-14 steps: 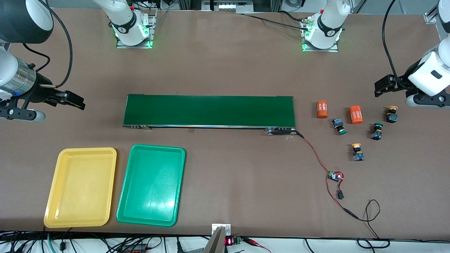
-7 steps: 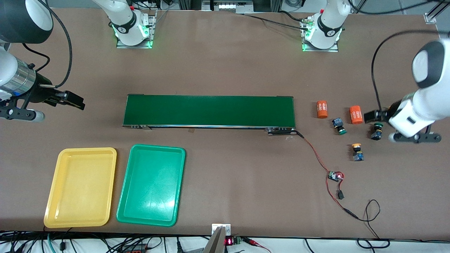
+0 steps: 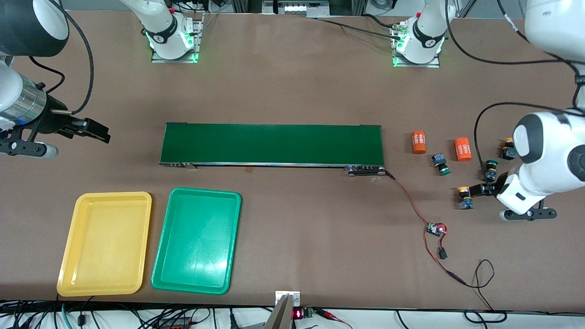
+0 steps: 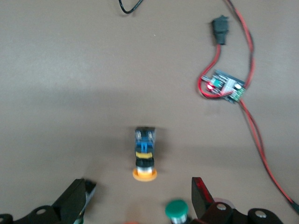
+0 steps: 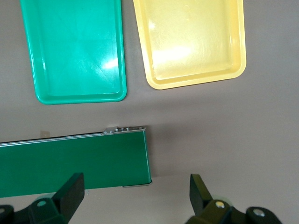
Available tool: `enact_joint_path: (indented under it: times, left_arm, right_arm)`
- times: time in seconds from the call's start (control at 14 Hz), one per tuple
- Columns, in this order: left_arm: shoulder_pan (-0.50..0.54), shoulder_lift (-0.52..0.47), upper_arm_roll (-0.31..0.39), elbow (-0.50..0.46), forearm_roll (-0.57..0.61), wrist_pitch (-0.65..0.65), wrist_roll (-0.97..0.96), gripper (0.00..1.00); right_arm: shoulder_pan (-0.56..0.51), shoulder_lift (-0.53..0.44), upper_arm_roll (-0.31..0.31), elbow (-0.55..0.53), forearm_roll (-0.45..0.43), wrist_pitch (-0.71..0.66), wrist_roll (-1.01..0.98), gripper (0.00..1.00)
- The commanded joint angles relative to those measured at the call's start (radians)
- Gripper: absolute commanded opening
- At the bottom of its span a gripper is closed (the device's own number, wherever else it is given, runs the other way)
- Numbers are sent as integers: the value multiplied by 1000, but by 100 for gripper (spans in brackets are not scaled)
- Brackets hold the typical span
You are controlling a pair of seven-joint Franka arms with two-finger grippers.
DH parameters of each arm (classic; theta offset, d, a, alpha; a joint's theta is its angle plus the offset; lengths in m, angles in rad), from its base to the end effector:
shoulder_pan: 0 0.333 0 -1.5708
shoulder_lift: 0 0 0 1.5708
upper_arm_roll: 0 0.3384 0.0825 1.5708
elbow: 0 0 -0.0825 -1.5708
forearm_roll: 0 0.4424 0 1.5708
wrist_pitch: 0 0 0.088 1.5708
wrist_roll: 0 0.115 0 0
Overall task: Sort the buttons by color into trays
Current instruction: 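Reach and grasp the yellow-capped button with the left gripper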
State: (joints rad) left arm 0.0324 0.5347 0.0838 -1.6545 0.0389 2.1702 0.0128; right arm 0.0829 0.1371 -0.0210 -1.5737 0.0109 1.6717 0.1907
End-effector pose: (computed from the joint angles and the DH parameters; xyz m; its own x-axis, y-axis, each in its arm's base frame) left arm 0.7332 0.0811 0.2775 0.9973 0.0705 -0.0197 0.0689 -0.9949 -0.0741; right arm 0.6596 0.0428 0.5586 0.9908 -0.1295 -0.0399 -0.1296 -0.9916 -0.0004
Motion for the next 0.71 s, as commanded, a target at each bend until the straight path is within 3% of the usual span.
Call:
enact_joint_path:
  times: [0.0, 0.14, 0.29, 0.36, 0.5, 0.64]
  left_arm:
    - [1, 30, -2, -89, 18, 161, -5, 100]
    - [1, 57, -2, -180, 18, 331, -5, 99]
    - [3, 74, -2, -234, 18, 421, -7, 90]
    - [4, 77, -2, -232, 18, 421, -7, 78]
    - [4, 79, -4, -228, 18, 413, -7, 38]
    - [9, 80, -4, -220, 18, 413, 13, 26]
  right_arm:
    - [0, -1, -1, 4, 15, 3, 12, 100]
    - [3, -1, -1, 4, 15, 3, 12, 100]
    - [1, -1, -1, 4, 15, 5, 13, 100]
    - [5, -1, -1, 6, 15, 5, 13, 100]
    - [6, -1, -1, 6, 15, 5, 15, 100]
    - [6, -1, -1, 6, 15, 5, 16, 100]
